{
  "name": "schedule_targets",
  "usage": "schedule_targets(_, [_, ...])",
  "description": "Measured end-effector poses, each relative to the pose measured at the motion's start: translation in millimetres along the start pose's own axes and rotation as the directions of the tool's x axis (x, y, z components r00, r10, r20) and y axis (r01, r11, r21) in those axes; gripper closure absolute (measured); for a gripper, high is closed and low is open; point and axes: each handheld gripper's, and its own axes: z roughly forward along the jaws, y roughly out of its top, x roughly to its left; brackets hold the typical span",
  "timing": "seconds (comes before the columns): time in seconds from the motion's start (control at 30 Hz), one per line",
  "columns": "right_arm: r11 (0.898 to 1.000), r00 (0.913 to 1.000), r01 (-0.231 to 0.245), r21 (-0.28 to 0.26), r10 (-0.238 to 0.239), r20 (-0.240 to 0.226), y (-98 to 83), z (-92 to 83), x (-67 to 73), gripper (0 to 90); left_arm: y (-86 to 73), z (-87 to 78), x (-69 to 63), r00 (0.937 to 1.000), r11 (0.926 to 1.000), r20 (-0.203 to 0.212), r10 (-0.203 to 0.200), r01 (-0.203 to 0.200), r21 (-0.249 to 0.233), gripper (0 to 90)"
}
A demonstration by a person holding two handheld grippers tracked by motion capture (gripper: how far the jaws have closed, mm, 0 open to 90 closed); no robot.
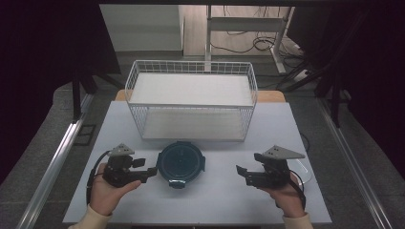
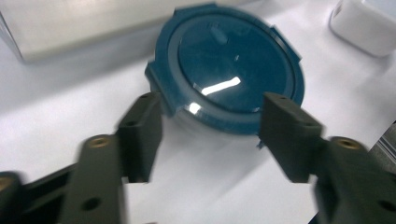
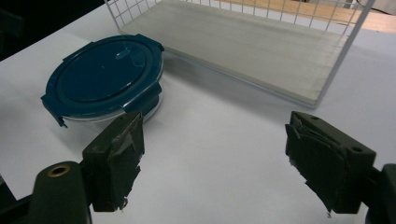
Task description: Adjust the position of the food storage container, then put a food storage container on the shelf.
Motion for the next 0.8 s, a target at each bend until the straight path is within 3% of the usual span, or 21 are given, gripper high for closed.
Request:
schedule_targets(0.13, [1.0, 0.9999, 0.005, -0.007, -0.005, -0.012, 10.9, 3.0, 3.0, 19.6, 13.5, 4.2, 4.4, 0.9995, 0.9996, 0.015, -0.029, 0.029, 0.0, 26.8])
schedule_targets(0.27, [1.0, 0.9986, -0.015, 0.001, 0.015, -0.05, 20.4, 10.3, 10.2, 19.3, 20.3, 7.9, 6.3, 0.9975, 0.9976, 0.037, -0.06, 0.062, -0.033, 23.7])
schedule_targets(0.43, [1.0, 0.9968, -0.012, 0.027, 0.014, -0.078, 24.2, 24.7, 22.8, 18.9, 14.9, 6.2, 6.3, 0.9966, 0.996, 0.043, -0.07, 0.072, -0.053, 17.7])
schedule_targets(0.8, [0.999, 0.9939, -0.032, 0.044, 0.037, -0.104, 27.7, 40.9, 31.1, 18.2, 8.9, 2.6, 16.2, 0.9944, 0.9934, 0.074, -0.076, 0.081, -0.081, 14.2])
